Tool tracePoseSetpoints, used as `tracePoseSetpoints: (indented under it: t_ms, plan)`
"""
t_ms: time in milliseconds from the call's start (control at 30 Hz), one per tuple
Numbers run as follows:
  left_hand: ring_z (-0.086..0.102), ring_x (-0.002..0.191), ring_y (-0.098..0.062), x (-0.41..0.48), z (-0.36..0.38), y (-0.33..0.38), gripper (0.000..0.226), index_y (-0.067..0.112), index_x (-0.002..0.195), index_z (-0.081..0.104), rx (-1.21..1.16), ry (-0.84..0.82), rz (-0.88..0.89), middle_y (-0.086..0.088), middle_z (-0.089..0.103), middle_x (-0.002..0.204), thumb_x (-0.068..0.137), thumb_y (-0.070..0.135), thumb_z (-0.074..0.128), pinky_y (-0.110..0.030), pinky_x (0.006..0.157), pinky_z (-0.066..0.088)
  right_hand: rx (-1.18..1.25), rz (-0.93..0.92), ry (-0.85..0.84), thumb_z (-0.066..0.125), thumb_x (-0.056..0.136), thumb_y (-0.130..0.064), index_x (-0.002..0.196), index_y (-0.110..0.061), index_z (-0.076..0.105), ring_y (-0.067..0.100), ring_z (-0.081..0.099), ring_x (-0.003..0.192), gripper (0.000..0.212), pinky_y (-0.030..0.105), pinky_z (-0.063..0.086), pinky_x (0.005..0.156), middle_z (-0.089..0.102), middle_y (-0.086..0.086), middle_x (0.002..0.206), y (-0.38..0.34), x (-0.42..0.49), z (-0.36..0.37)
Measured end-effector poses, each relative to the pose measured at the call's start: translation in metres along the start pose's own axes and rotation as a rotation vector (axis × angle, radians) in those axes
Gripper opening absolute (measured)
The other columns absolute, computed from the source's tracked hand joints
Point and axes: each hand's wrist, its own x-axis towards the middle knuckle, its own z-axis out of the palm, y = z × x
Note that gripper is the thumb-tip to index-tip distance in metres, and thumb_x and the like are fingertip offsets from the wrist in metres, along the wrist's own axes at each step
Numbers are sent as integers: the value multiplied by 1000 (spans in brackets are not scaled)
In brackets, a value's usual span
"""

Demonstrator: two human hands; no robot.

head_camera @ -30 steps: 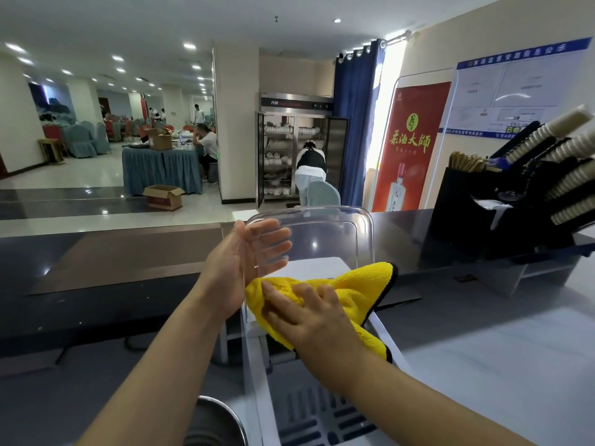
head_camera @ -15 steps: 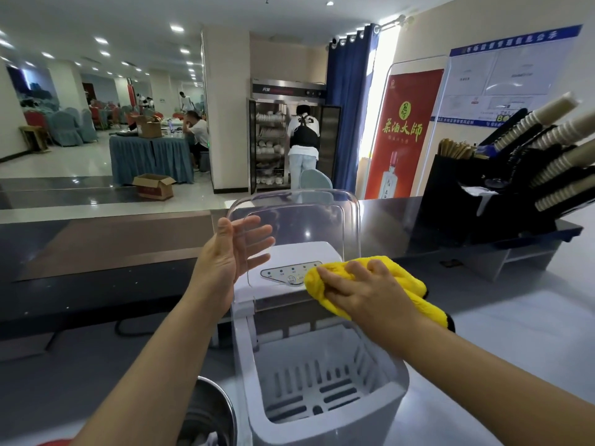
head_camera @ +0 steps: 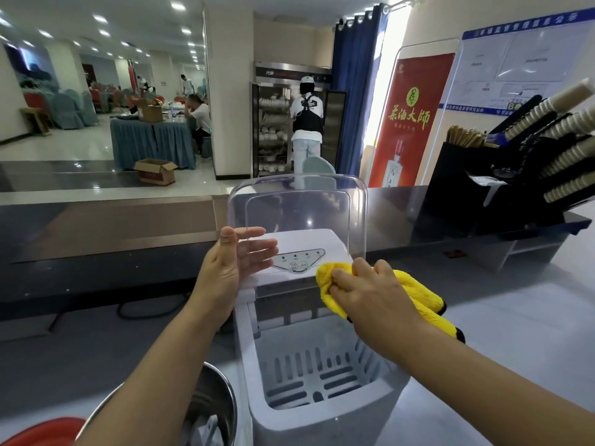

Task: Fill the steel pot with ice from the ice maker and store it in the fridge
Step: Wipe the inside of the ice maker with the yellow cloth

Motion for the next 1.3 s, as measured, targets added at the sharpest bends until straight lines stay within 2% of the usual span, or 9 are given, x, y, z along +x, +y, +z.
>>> tracePoseSetpoints:
  t_ms: [167, 433, 567, 733, 833, 933, 1033, 1167, 1300]
  plan:
    - [66, 105, -29, 2, -5, -4, 63, 7, 116, 57, 12, -29, -5, -15, 70, 109, 90, 53, 21, -34, 86, 55, 86, -57, 43, 79, 49, -13, 88, -21, 69, 26, 55, 80, 41, 39, 42, 62, 63, -2, 93, -20, 11, -2]
    - [62, 112, -30, 3, -12, 0, 67, 1, 127, 49, -17, -120, -52, -20, 64, 119, 92, 50, 21, -36, 93, 52, 366, -105, 150, 79, 45, -7, 98, -29, 68, 25, 56, 81, 59, 35, 40, 59, 63, -11, 111, -55, 34, -11]
    - [60, 116, -28, 4, -18, 2, 64, 1, 131, 46, -30, -176, -89, -18, 62, 123, 95, 46, 17, -34, 97, 50, 572, -129, 171, 76, 44, 3, 110, -26, 68, 29, 57, 85, 72, 39, 44, 61, 65, -9, 120, -48, 35, -8]
    - [59, 117, -27, 6, -22, 1, 61, 3, 132, 46, -36, -194, -112, -17, 62, 124, 100, 42, 12, -32, 96, 50, 827, -122, 115, 68, 55, 10, 115, -24, 68, 25, 51, 90, 69, 48, 48, 68, 65, -10, 121, -44, 41, -18]
    - [59, 117, -28, 7, -21, 1, 61, 4, 130, 48, -86, -190, -135, -19, 62, 124, 97, 44, 15, -29, 92, 51, 998, -153, 18, 64, 65, 8, 118, -26, 68, 18, 47, 94, 63, 45, 45, 80, 63, -13, 124, -43, 45, -29]
    - [59, 117, -28, 6, -21, 2, 61, 4, 129, 48, -76, -199, -129, -20, 61, 124, 97, 44, 15, -31, 94, 50, 919, -238, -196, 63, 76, 3, 128, -33, 59, 14, 40, 102, 63, 42, 40, 90, 53, -19, 136, -59, 53, -29]
    - [59, 118, -28, 5, -22, 2, 61, 3, 131, 46, -49, -202, -119, -20, 60, 126, 99, 42, 13, -33, 98, 48, 921, -260, -341, 60, 79, 3, 132, -38, 54, 15, 37, 101, 67, 42, 40, 92, 44, -24, 142, -65, 59, -24]
    - [59, 117, -27, 5, -21, 4, 60, 3, 131, 46, -36, -200, -133, -20, 60, 125, 101, 40, 9, -30, 94, 50, 966, -331, -501, 53, 82, 8, 133, -36, 54, 6, 33, 92, 67, 23, 34, 85, 42, -26, 143, -56, 58, -29]
    - [61, 114, -26, 4, -18, 5, 60, 1, 132, 45, -41, -183, -139, -20, 60, 124, 102, 39, 9, -25, 87, 52, 1101, -428, -559, 54, 80, 14, 129, -22, 60, -26, 31, 93, 61, 2, 27, 84, 49, -14, 141, -51, 46, -33]
